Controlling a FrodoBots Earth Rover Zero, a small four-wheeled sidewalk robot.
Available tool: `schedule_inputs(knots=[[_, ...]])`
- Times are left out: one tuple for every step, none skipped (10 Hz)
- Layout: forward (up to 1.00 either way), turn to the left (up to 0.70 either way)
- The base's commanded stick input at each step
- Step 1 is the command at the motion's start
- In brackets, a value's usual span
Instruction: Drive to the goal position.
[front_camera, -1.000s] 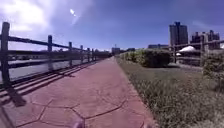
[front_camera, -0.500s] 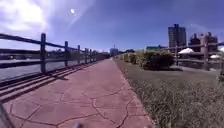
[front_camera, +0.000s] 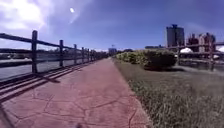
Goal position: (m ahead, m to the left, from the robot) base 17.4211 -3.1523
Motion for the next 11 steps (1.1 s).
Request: schedule_inputs(knots=[[0.70, 0.00], [0.70, 0.00], [0.70, 0.00], [0.70, 0.00], [0.70, 0.00], [0.70, 0.00], [0.70, 0.26], [0.70, 0.35], [0.70, 0.35], [0.70, 0.35], [0.70, 0.35]])
